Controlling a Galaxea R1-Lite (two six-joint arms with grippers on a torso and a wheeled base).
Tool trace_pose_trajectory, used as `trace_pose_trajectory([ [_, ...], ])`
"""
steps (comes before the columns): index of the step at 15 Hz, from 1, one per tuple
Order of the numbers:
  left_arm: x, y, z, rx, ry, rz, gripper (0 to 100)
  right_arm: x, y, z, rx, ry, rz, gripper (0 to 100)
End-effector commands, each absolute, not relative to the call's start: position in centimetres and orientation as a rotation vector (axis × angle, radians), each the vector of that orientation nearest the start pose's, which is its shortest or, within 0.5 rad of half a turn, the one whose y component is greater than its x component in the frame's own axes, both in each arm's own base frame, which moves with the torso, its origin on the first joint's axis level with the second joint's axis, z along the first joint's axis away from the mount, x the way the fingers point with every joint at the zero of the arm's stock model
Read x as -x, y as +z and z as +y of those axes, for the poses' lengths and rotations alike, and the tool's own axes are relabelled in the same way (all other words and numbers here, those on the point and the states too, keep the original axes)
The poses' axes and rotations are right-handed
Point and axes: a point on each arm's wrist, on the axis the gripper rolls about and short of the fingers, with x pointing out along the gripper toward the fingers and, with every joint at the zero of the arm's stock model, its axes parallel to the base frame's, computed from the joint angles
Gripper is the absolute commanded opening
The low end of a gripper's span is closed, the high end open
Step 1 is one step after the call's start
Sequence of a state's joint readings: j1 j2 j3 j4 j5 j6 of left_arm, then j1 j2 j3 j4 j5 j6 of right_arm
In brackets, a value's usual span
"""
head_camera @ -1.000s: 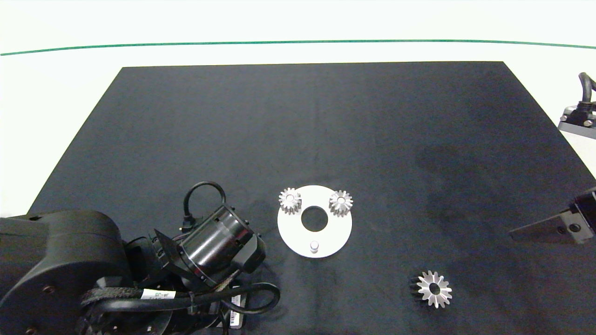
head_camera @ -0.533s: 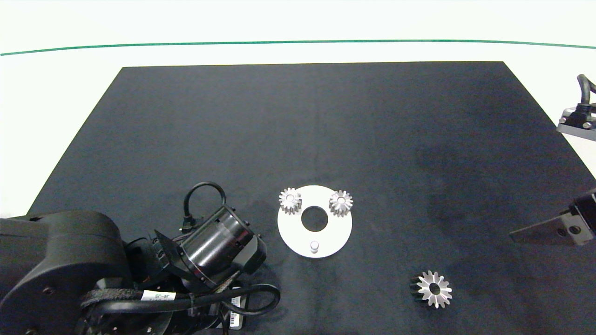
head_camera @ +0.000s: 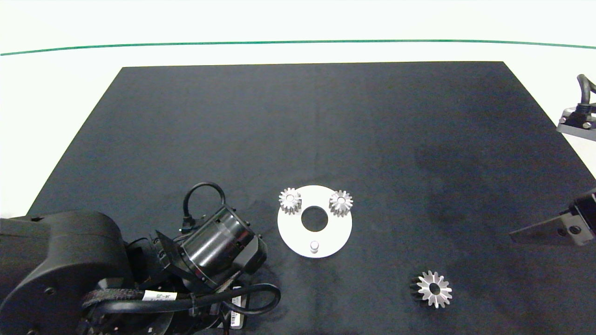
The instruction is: Remove an incorrectly installed larger gear and replace it with the correct smaller gear
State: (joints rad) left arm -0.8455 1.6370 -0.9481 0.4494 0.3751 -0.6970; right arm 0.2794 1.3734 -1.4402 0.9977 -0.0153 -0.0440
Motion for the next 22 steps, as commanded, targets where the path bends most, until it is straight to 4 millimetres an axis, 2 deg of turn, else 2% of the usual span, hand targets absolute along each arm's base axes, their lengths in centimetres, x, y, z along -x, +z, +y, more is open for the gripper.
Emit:
trace_pose_trajectory([
  [1, -16.8, 15.5, -17.7, -0.023, -0.066, 1.008, 33, -16.5, 29.8, 4.7, 0.179, 0.265, 0.925, 100],
  [7, -16.6, 15.9, -17.8, -0.024, -0.077, 0.995, 20, -16.4, 29.8, 4.7, 0.172, 0.275, 0.927, 100],
  [10, -16.9, 16.8, -18.0, -0.022, -0.082, 0.989, 14, -16.6, 30.1, 4.0, 0.152, 0.236, 0.906, 100],
  [13, -16.8, 18.3, -18.6, -0.044, -0.098, 0.996, 13, -15.7, 30.5, 3.7, 0.141, 0.230, 0.875, 100],
  [15, -16.7, 20.1, -19.6, -0.073, -0.135, 0.991, 13, -14.8, 30.9, 3.5, 0.140, 0.227, 0.849, 100],
  [17, -16.3, 21.6, -20.5, -0.099, -0.160, 0.996, 13, -15.0, 30.9, 2.7, 0.130, 0.183, 0.851, 100],
  [19, -16.4, 22.1, -21.2, -0.129, -0.192, 0.987, 13, -15.0, 31.1, 2.3, 0.126, 0.155, 0.842, 100],
  [22, -17.3, 21.9, -22.5, -0.168, -0.215, 0.982, 13, -14.6, 31.6, 1.2, 0.138, 0.110, 0.805, 100],
])
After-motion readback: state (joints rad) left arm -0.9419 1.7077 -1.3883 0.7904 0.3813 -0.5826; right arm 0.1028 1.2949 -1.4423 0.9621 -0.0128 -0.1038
